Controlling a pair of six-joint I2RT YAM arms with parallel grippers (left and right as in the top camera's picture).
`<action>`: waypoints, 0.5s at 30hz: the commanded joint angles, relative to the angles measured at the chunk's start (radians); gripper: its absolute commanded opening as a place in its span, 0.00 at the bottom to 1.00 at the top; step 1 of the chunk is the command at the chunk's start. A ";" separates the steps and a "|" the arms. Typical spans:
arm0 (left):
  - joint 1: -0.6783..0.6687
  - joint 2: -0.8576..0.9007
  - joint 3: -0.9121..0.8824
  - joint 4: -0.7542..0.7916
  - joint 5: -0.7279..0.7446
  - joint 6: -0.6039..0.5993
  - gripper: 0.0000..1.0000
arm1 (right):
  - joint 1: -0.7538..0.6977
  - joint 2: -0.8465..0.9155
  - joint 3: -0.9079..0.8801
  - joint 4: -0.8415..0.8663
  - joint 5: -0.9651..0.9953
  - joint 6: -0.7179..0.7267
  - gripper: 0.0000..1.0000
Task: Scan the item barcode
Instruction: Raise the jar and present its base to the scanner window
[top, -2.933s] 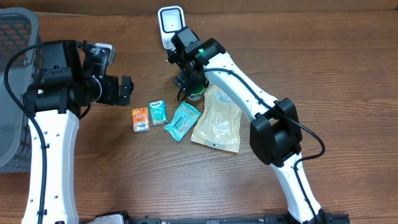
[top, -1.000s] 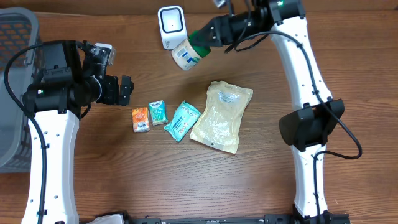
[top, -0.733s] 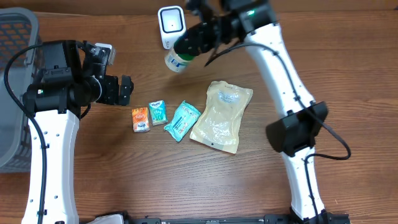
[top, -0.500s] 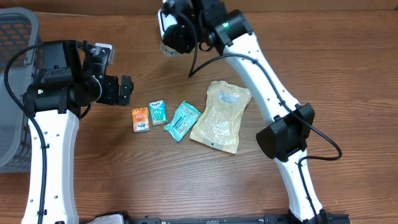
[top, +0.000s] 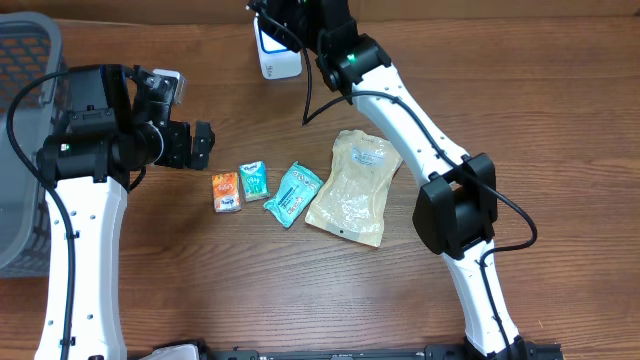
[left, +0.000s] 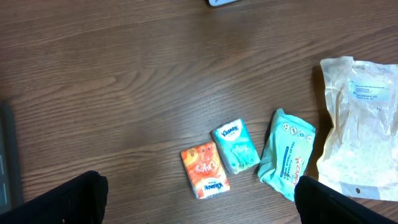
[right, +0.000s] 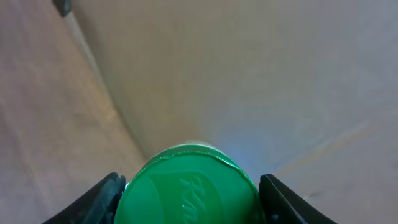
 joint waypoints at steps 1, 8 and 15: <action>0.000 -0.006 0.019 0.001 0.001 0.000 1.00 | -0.006 -0.005 -0.031 0.077 0.016 -0.124 0.28; 0.000 -0.006 0.019 0.001 0.001 0.000 1.00 | -0.018 0.060 -0.038 0.209 0.020 -0.265 0.24; 0.000 -0.006 0.019 0.001 0.001 0.000 0.99 | -0.017 0.138 -0.038 0.262 0.036 -0.521 0.23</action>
